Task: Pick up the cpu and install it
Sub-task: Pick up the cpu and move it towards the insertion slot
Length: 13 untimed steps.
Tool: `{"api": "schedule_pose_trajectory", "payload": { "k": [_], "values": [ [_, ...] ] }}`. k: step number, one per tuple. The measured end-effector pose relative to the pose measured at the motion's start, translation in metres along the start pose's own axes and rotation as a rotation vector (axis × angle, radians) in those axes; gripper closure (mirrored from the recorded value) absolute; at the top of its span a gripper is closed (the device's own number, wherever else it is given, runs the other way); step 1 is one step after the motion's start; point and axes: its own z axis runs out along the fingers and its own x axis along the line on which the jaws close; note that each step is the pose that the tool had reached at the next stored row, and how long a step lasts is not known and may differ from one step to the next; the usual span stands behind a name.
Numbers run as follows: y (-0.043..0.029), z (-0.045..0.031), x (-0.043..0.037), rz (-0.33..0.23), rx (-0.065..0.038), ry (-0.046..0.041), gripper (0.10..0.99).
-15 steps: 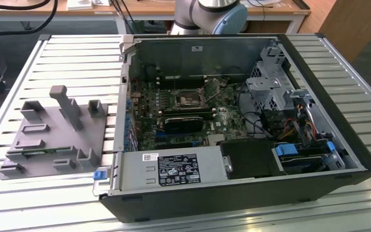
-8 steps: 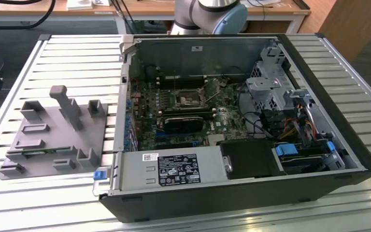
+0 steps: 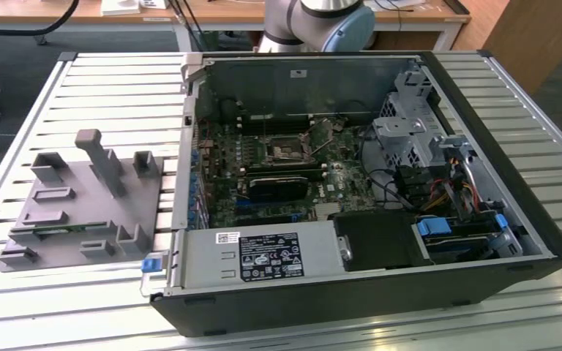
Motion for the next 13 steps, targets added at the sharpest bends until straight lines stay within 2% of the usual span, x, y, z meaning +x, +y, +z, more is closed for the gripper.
{"api": "schedule_pose_trajectory", "payload": {
  "k": [13],
  "values": [
    [0.0011, -0.0131, 0.0002, 0.0, 0.0, 0.0001, 0.549]
  ]
}}
